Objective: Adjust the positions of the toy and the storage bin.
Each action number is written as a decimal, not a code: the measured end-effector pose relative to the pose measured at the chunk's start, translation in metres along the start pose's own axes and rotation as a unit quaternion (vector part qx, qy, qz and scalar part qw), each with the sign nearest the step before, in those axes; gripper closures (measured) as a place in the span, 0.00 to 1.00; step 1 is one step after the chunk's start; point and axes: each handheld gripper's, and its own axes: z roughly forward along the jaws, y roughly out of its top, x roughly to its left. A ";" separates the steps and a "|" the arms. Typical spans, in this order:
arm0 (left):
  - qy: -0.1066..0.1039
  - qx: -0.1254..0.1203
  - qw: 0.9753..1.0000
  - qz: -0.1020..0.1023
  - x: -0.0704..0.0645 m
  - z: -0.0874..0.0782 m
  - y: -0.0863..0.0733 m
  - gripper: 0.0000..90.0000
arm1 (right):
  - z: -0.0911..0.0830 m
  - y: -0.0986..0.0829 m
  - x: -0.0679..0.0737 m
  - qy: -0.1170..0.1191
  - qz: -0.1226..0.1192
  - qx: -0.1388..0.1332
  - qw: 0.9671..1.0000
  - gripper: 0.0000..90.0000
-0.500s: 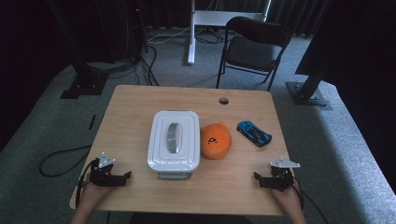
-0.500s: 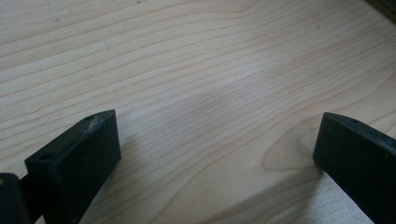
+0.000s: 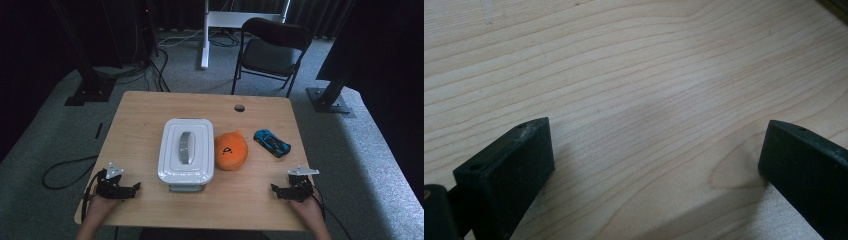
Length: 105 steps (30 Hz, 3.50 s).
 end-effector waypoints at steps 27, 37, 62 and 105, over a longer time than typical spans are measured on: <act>0.000 0.000 1.000 0.000 0.000 0.000 0.000 0.02 | 0.004 0.063 -0.040 -0.014 0.005 -0.053 0.998 0.13; 0.000 0.000 1.000 -0.001 0.000 0.000 0.000 0.02 | 0.017 0.088 -0.046 -0.019 -0.013 -0.048 0.999 0.13; -0.001 0.000 1.000 0.000 0.000 0.000 0.000 0.02 | 0.069 0.129 -0.064 -0.011 -0.044 0.031 0.998 0.13; -0.001 0.000 1.000 0.000 0.000 0.000 0.000 0.02 | 0.082 0.125 -0.075 -0.021 0.032 0.091 0.995 0.30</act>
